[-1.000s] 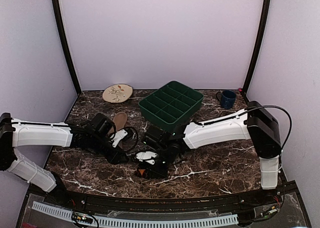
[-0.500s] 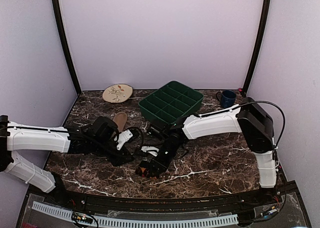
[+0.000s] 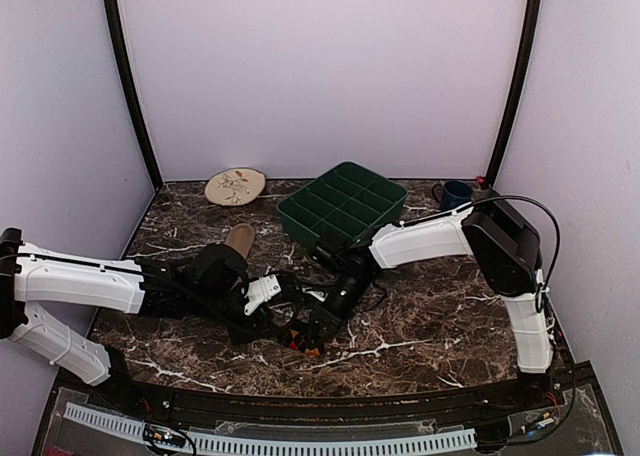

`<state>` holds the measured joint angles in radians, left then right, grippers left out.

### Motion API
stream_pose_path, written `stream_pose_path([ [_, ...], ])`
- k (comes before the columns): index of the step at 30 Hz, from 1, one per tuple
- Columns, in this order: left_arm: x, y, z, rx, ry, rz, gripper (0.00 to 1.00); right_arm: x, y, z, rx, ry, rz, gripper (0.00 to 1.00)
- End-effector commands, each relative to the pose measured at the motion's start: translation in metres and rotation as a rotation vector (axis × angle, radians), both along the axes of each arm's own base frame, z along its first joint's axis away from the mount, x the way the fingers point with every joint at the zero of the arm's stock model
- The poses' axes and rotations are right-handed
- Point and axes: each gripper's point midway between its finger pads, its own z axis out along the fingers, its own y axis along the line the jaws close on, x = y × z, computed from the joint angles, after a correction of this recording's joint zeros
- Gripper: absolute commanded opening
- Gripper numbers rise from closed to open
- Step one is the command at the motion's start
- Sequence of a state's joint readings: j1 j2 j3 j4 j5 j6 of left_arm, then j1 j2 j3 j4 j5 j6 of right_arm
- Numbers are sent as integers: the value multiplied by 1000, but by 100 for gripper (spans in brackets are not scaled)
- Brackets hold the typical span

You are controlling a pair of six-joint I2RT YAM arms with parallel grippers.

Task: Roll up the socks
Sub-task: Roll the sock at the center of the board.

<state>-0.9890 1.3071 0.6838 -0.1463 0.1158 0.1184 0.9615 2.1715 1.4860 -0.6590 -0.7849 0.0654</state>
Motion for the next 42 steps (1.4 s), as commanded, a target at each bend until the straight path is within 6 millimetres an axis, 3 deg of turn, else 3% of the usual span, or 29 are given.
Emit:
stream_pose_path([
  [1,-5,-16,4,34,-59,-100,39,-7,-16,-22,-107,108,-32,0],
  [10,-8,-28,-5,124,-149,-189,43,-2,-16,-18,-93,178,-74,0],
  [21,-12,-27,-31,308,-284,-320,44,-1,-14,-14,-89,212,-80,0],
  [31,0,-38,-22,315,-388,-330,44,2,-12,-10,-88,212,-77,0],
  [37,-6,-44,-16,289,-403,-370,44,4,-9,-9,-88,213,-72,0],
  [42,-13,-42,-26,313,-366,-404,44,5,-7,-8,-84,214,-72,0],
])
